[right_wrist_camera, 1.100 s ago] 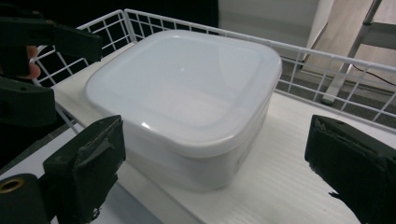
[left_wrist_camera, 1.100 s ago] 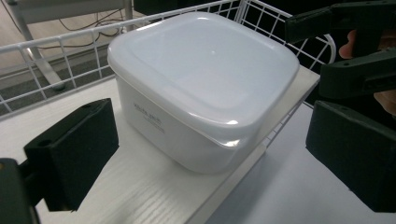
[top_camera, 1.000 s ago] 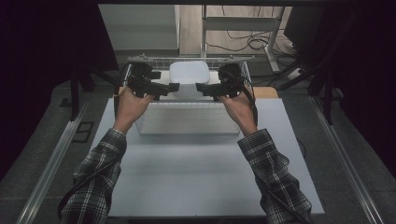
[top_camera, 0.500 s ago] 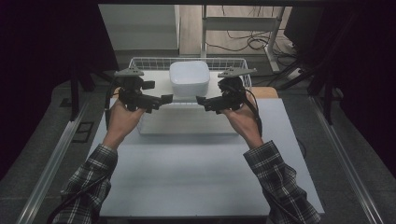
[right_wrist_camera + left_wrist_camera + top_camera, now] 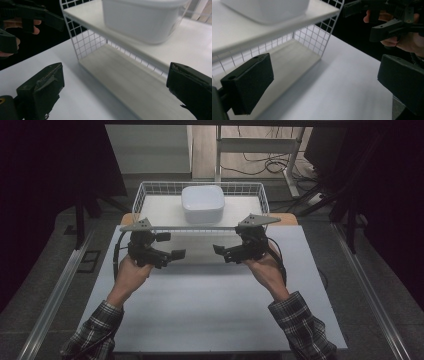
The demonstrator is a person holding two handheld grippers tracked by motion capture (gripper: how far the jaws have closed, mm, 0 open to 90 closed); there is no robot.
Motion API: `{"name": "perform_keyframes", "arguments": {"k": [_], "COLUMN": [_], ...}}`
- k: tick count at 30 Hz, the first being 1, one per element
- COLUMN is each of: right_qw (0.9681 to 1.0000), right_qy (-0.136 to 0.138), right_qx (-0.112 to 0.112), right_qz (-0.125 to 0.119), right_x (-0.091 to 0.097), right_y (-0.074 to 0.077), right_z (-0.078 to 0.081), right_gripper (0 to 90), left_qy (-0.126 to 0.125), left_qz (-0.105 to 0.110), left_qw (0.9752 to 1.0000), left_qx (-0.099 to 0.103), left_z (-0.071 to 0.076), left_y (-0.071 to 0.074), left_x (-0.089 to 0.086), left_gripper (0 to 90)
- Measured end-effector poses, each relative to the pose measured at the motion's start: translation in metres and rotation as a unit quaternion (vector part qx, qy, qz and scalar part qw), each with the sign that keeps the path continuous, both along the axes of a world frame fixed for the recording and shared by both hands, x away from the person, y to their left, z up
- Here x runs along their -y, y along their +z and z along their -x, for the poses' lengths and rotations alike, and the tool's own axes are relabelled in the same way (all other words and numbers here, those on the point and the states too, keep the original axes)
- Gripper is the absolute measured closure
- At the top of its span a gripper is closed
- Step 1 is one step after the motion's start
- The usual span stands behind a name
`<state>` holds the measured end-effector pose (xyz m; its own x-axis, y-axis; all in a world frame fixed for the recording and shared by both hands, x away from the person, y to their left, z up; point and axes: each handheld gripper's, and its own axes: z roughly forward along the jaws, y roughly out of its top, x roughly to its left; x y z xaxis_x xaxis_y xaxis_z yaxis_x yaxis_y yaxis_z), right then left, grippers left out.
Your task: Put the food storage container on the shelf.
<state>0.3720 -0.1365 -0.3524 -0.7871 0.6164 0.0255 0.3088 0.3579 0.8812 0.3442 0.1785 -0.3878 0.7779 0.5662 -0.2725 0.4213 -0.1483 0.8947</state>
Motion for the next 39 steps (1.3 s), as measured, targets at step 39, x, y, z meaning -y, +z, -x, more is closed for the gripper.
{"name": "perform_keyframes", "arguments": {"k": [39], "right_qw": [0.9988], "right_qy": [-0.039], "right_qx": [-0.023], "right_qz": [0.02], "right_x": [0.073], "right_y": [-0.105], "right_z": [0.076], "right_gripper": [0.2], "left_qy": [0.032], "left_qz": [-0.031], "left_qw": [0.999], "left_qx": [-0.009], "left_z": [0.079], "left_y": [-0.112], "left_x": [-0.011], "left_gripper": [0.0]}}
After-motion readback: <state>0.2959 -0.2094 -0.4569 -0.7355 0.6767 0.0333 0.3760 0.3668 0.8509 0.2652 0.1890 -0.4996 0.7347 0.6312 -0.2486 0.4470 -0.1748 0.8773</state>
